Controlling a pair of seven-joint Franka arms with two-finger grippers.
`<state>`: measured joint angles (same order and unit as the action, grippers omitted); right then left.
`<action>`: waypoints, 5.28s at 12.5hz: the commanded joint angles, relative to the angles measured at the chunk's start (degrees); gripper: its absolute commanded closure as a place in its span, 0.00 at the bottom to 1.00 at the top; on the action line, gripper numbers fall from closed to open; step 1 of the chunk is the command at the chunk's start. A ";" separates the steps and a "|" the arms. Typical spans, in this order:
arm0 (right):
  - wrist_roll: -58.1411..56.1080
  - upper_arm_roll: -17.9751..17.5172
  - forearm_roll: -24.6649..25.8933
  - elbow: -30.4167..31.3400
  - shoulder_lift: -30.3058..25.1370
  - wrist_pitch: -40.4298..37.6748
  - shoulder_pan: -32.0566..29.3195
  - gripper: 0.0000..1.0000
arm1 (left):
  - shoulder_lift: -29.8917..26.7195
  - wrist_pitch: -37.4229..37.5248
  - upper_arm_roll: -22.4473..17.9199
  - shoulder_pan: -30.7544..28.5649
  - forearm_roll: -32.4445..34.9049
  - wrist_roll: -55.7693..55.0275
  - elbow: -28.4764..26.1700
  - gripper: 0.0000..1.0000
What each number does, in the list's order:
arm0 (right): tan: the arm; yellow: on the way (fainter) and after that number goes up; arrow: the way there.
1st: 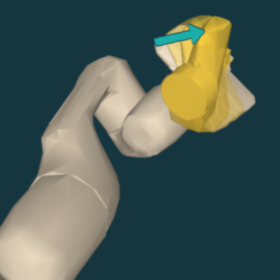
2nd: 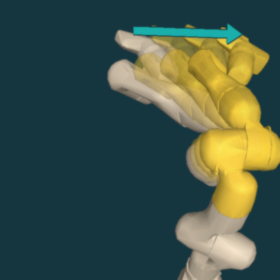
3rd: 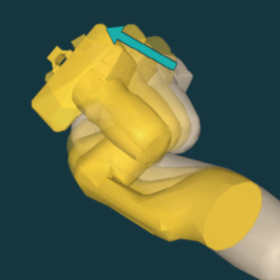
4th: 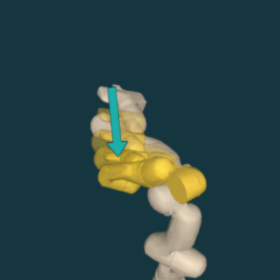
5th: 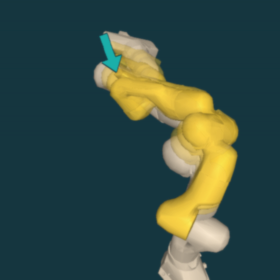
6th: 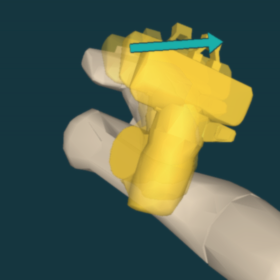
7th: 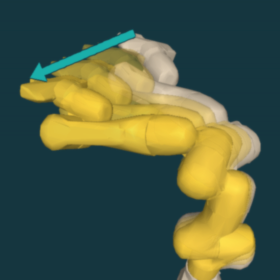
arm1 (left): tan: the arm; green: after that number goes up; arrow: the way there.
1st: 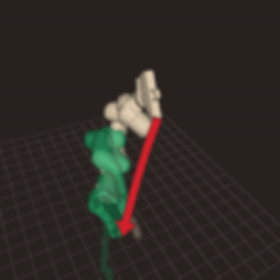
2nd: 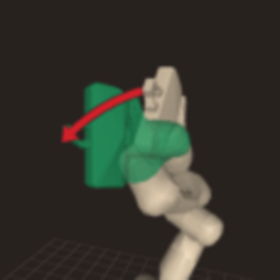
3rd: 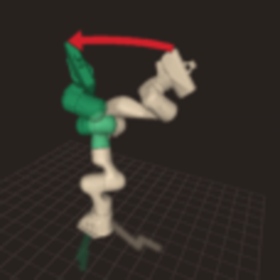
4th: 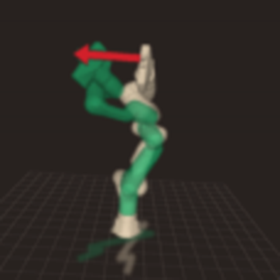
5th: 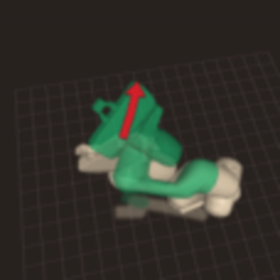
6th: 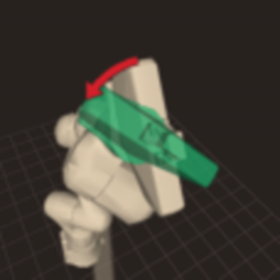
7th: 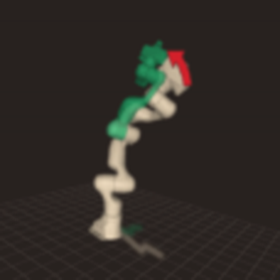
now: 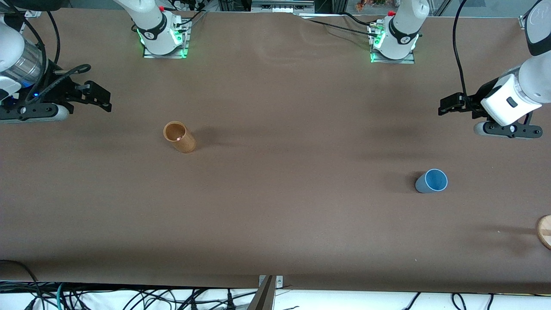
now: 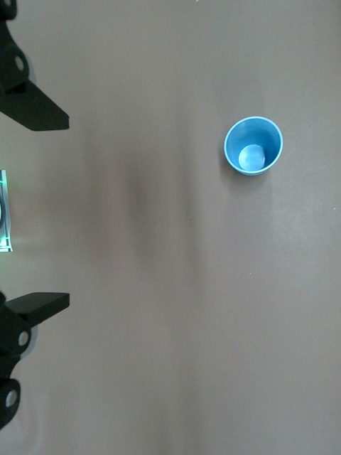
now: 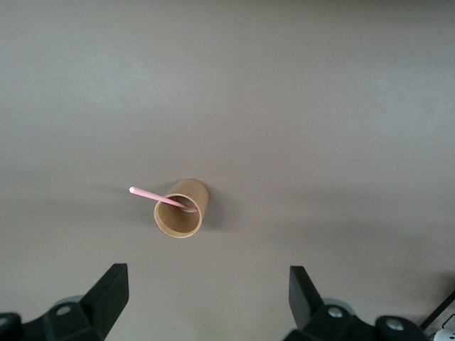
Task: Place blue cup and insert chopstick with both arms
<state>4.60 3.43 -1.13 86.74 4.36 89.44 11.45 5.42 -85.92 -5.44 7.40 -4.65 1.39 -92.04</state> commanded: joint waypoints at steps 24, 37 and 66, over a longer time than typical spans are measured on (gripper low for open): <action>1.03 -5.88 0.52 19.40 2.41 21.27 4.90 0.00 | 7.31 -3.45 -0.10 -2.22 0.52 1.24 0.64 0.00; 4.02 -8.53 1.05 37.36 3.46 42.66 4.81 0.16 | 21.91 -33.42 0.08 -2.92 0.96 0.98 -8.23 0.00; -5.04 -4.92 1.75 35.26 4.34 46.79 4.63 0.99 | 21.74 -36.69 16.49 -2.48 0.25 -13.57 -4.81 1.00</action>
<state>0.17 -1.45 -0.02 122.98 9.96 136.61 16.30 28.02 -124.27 7.60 5.02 -4.53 -6.26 -97.72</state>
